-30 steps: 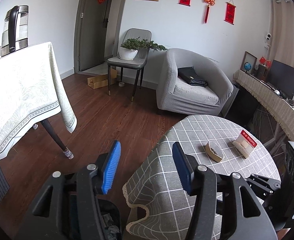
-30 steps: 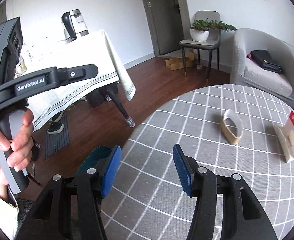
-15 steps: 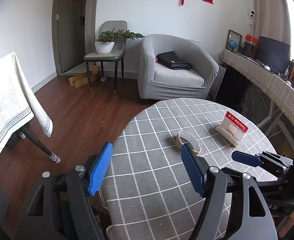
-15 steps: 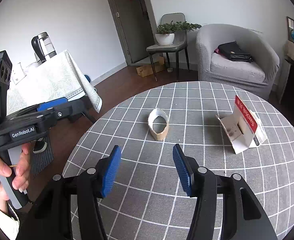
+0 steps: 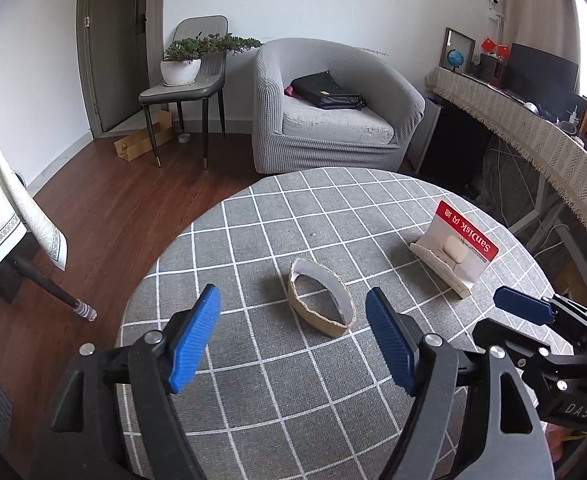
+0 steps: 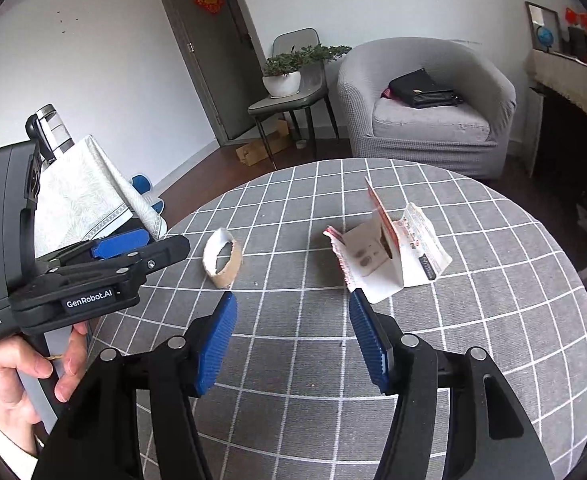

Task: Collect trash
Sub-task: 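Close the left tool on the cardboard tape roll while the right tool grasps the SanDisk package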

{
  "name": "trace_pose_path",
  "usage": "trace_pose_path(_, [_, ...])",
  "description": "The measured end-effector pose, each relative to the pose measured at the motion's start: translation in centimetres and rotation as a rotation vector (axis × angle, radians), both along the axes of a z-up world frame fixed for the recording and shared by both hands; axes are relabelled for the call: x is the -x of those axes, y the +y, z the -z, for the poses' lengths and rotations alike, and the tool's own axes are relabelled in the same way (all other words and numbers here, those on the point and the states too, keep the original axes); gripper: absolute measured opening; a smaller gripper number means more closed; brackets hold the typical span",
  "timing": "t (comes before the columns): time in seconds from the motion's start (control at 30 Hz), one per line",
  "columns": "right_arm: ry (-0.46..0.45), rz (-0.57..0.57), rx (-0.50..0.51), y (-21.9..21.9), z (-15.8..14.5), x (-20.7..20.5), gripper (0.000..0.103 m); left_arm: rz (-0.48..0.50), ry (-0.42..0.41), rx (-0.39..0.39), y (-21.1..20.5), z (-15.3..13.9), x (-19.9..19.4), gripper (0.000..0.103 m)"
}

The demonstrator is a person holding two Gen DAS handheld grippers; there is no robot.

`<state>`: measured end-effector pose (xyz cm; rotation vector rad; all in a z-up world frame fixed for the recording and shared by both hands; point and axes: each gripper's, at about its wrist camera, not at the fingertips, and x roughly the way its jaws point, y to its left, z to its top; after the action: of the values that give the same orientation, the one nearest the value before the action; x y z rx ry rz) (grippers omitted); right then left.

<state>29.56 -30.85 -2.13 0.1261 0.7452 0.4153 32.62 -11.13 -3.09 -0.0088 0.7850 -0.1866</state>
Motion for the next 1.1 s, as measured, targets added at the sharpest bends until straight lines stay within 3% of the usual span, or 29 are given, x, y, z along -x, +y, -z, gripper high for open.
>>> trace_pose_path(0.23, [0.004,0.051,-0.006,-2.7,0.1,-1.0,0.059,0.012,0.046,-0.031,-2.2,1.5,-2.0,0.077])
trace_pose_path(0.63, [0.014,0.032,0.103,-3.5,1.0,-3.1,0.059,-0.041,0.127,-0.092,-3.4,3.6,-5.3,0.055])
trace_pose_path(0.77, [0.017,0.011,0.095,-3.6,1.0,-3.9,0.050,-0.053,0.122,-0.086,-3.4,3.5,-6.0,0.044])
trace_pose_path(0.9, [0.015,-0.002,0.095,-3.6,1.0,-4.9,0.047,-0.055,0.116,-0.080,-3.5,3.4,-6.5,0.043])
trace_pose_path(1.1, [0.020,-0.030,0.092,-2.6,1.0,-5.9,0.036,-0.042,0.103,-0.084,-3.9,3.4,-6.8,0.041])
